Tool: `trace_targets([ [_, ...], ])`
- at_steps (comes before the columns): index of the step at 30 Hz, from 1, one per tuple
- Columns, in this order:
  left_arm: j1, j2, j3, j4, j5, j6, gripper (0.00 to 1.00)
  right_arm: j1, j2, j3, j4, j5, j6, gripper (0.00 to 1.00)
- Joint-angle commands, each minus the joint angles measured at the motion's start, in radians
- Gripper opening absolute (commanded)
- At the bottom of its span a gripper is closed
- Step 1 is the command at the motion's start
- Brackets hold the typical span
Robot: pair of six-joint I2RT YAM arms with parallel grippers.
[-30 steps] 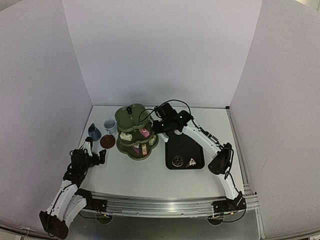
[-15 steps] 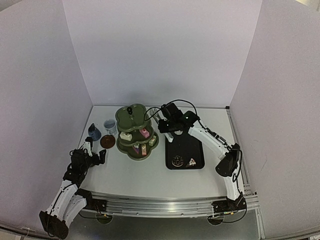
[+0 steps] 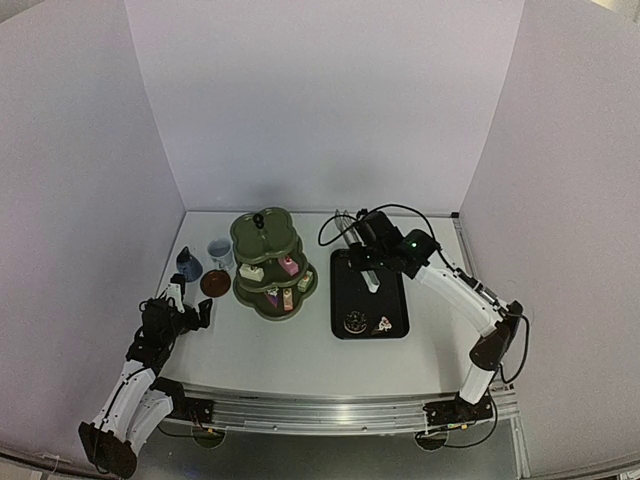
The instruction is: Serve the afternoon tea
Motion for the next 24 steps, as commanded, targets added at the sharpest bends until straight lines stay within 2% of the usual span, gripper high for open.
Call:
trace_targets([
  [1, 0.007, -0.012, -0.01, 0.034, 0.012, -0.004, 0.99, 0.001, -0.138, -0.121, -0.13, 0.044, 0.017, 0.33],
  [8, 0.007, -0.007, -0.01, 0.035, 0.021, 0.0, 0.99, 0.026, -0.223, -0.346, -0.222, -0.138, 0.05, 0.35],
  [13, 0.007, -0.006, -0.009, 0.033, 0.022, 0.003, 0.99, 0.032, -0.28, -0.497, -0.218, -0.17, 0.088, 0.35],
  [24, 0.009, -0.006, -0.01, 0.033, 0.028, 0.009, 0.99, 0.035, -0.253, -0.577, -0.157, -0.254, 0.095, 0.36],
])
